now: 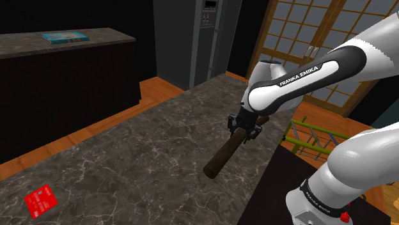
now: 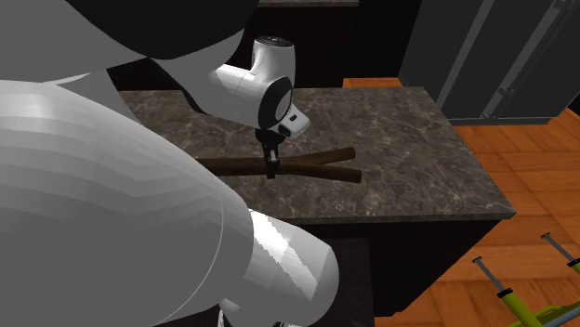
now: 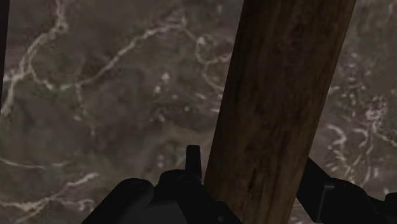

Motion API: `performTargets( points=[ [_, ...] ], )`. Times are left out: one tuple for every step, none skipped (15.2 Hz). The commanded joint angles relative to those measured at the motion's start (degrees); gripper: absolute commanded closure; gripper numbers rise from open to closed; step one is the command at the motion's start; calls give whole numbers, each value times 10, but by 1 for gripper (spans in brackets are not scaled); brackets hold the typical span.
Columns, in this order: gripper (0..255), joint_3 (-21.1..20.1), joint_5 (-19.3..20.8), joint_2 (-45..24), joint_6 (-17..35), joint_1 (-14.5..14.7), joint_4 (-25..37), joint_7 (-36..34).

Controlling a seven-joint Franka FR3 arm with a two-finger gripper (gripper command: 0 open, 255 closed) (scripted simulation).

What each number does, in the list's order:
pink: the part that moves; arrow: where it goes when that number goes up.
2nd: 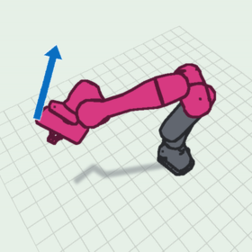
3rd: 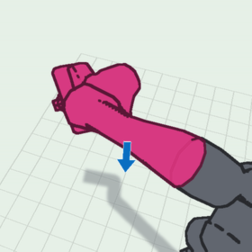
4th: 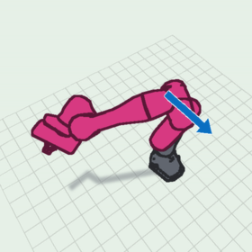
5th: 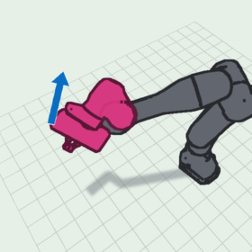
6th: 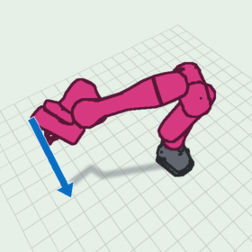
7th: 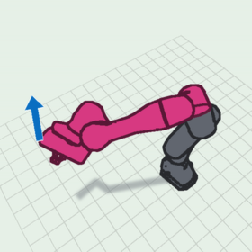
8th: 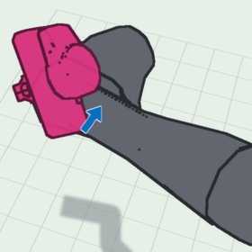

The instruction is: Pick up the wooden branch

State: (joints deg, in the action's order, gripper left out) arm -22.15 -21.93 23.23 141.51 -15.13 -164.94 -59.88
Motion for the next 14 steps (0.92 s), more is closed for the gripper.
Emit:
performTargets(
  points=[
    [255, 0, 0, -1, 1, 0, 0, 0],
    [255, 0, 0, 0, 1, 0, 0, 0],
    [255, 0, 0, 0, 1, 0, -1, 0],
    [255, 1, 1, 9, -11, 1, 1, -1],
    [255, 3, 2, 19, -23, 1, 4, -2],
    [255, 5, 4, 28, -34, 1, 7, -2],
    [255, 7, 5, 37, -46, 1, 9, -3],
    [255, 8, 7, 45, -57, 0, 12, -4],
    [255, 10, 9, 53, -69, 0, 16, -5],
    [255, 12, 10, 61, -80, 0, 19, -6],
    [255, 14, 12, 69, -91, 0, 22, -7],
    [255, 16, 14, 76, -102, 0, 26, -8],
    [255, 17, 16, 83, -113, 0, 30, -9],
    [255, 19, 17, 90, -123, -1, 34, -10]
  ],
)
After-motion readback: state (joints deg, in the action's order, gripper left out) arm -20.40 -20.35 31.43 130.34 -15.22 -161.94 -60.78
